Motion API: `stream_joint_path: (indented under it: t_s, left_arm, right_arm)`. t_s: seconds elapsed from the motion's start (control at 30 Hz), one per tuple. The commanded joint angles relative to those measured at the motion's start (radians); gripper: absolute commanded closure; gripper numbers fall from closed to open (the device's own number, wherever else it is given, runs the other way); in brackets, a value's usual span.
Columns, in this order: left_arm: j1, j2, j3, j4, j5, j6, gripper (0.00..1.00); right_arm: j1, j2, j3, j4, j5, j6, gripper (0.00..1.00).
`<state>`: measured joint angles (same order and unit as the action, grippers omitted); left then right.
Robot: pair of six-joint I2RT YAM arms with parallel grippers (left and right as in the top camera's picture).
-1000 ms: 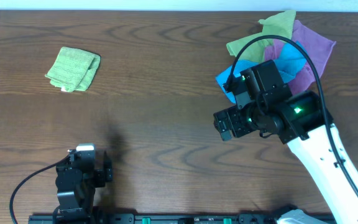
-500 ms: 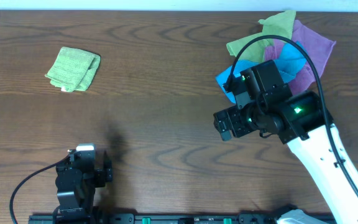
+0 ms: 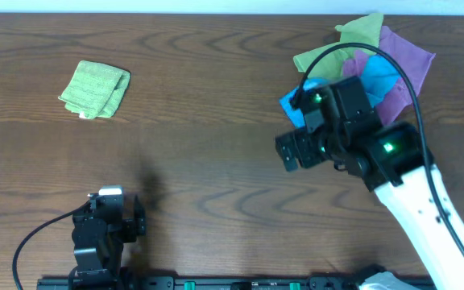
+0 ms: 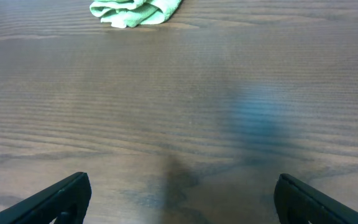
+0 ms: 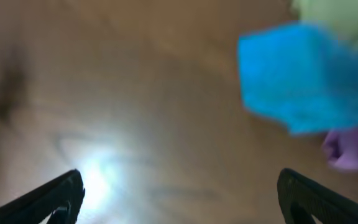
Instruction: Fold the cloth
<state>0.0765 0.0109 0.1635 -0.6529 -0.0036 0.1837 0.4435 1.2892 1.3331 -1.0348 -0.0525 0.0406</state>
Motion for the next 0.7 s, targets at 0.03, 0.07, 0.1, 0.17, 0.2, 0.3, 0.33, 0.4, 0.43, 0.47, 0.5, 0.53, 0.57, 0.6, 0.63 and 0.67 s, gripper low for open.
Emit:
stream_joint_path:
  t_s: [0.03,0.07,0.1,0.17,0.2,0.3,0.33,0.4,0.43,0.47,0.5,0.53,0.57,0.6,0.63,0.67]
  left_arm:
    - [-0.005,-0.007,-0.008,-0.002,-0.003,-0.008,0.05]
    - [-0.005,-0.007,-0.008,-0.002,-0.003,-0.008,0.05]
    - [-0.005,-0.007,-0.008,-0.002,-0.003,-0.008,0.05]
    - [-0.005,-0.007,-0.008,-0.002,-0.003,-0.008,0.05]
    - [-0.005,-0.007,-0.008,-0.002,-0.003,-0.008,0.05]
    - [-0.005,-0.007,-0.008,-0.002,-0.003,-0.008,0.05]
    - [-0.005,-0.007,-0.008,-0.002,-0.003,-0.008,0.05]
    - [-0.005,-0.007,-0.008,-0.002,-0.003,-0.008,0.05]
    - [-0.005,-0.007,-0.008,-0.002,-0.003,-0.008,0.05]
    - [-0.005,-0.007,-0.008,-0.002,-0.003,-0.008,0.05]
    - [-0.005,-0.007,-0.008,-0.002,-0.003,-0.008,0.05]
    - [-0.005,-0.007,-0.008,-0.002,-0.003,-0.008,0.05]
    - [-0.005,-0.007,-0.008,-0.002,-0.003,-0.008,0.05]
    - [-0.005,-0.007,-0.008,-0.002,-0.003,-0.008,0.05]
    - [-0.005,-0.007,-0.008,-0.002,-0.003,-0.008,0.05]
    - [-0.005,-0.007,-0.008,-0.002,-0.003,-0.008,0.05]
  right_arm:
    - [-0.026,-0.200,-0.144,0.154,0.038,-0.039,0.01]
    - [-0.048,-0.253,-0.195,0.201,0.037,-0.039,0.01]
    - [-0.077,-0.305,-0.246,0.242,0.037,-0.039,0.01]
    - [-0.141,-0.401,-0.339,0.296,0.037,-0.038,0.01]
    - [-0.205,-0.487,-0.418,0.333,0.033,-0.038,0.01]
    - [-0.288,-0.615,-0.531,0.385,0.034,-0.039,0.01]
    - [-0.311,-0.661,-0.570,0.400,0.034,-0.039,0.01]
    - [-0.343,-0.758,-0.652,0.420,0.034,-0.039,0.01]
    - [-0.354,-0.795,-0.684,0.429,0.034,-0.039,0.01]
    - [-0.366,-0.839,-0.730,0.441,0.034,-0.039,0.01]
    - [-0.376,-0.875,-0.767,0.447,0.034,-0.038,0.01]
    - [-0.387,-0.913,-0.808,0.449,0.034,-0.038,0.01]
    - [-0.397,-0.945,-0.842,0.448,0.033,-0.037,0.01]
    - [-0.405,-0.975,-0.875,0.449,0.033,-0.026,0.01]
    - [-0.409,-0.995,-0.896,0.449,0.033,-0.018,0.01]
    - [-0.415,-1.021,-0.925,0.449,0.033,-0.011,0.01]
